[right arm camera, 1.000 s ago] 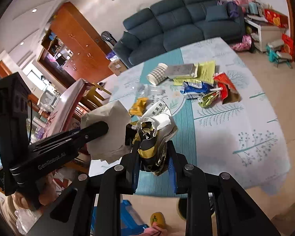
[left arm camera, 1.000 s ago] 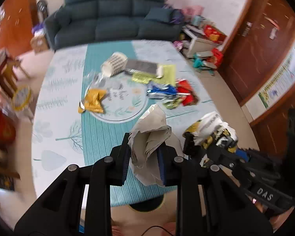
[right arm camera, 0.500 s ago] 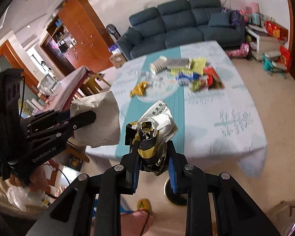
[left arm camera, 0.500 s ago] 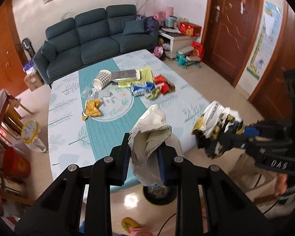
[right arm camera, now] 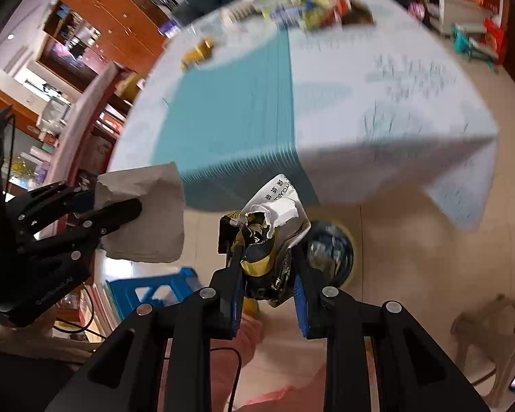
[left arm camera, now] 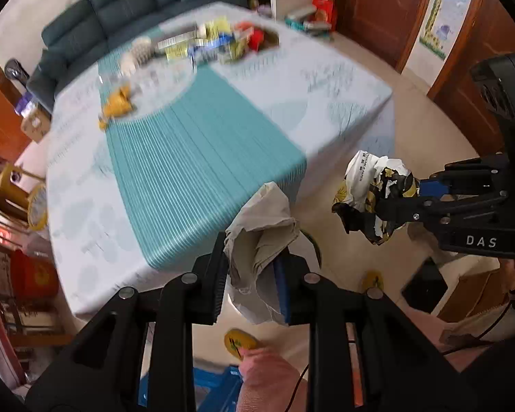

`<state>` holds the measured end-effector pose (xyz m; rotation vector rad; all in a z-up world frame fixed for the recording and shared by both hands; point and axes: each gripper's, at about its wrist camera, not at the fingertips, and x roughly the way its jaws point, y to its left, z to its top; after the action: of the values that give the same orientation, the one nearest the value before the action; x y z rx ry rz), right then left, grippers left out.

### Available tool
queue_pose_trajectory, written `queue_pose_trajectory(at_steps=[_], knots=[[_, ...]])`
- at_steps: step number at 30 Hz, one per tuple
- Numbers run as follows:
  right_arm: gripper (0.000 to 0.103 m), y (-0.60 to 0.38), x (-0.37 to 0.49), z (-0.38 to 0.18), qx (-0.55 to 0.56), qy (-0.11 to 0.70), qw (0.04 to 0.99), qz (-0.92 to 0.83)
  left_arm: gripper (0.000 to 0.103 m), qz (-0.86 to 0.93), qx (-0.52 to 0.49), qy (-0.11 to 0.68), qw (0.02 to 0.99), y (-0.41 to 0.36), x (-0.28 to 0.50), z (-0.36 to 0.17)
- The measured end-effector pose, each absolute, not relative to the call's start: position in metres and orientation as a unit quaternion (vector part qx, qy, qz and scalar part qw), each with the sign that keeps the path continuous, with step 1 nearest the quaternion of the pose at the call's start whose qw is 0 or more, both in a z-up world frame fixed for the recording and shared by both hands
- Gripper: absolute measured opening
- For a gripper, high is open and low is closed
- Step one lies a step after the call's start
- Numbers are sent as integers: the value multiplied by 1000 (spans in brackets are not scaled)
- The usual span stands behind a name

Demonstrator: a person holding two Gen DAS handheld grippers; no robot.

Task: Collect trash
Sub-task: 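Lift the tissue and gold wrapper and carry them over the black bin, then open both tools over the bin to drop the tissue and wrapper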

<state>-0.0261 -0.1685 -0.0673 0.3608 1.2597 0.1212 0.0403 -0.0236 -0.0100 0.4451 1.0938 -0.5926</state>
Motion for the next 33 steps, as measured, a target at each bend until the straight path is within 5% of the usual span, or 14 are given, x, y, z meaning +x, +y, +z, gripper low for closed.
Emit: queue_pose_trajectory(at_steps=[21,26,31,33], knots=[[26,-198,-27,-351,206,683,700,1,23,-233,144,622,734,-46,48,-269],[35,-209,-20,-405,215,689,692,1,25,-209,142,625,738,-57,50,-328],[63,-209,-6,-443,222,692,687,7,45,-188,154,640,729,-62,49,-373],[64,-210,-3,-452,224,691,687,5,63,-179,159,635,734,-64,48,-382]])
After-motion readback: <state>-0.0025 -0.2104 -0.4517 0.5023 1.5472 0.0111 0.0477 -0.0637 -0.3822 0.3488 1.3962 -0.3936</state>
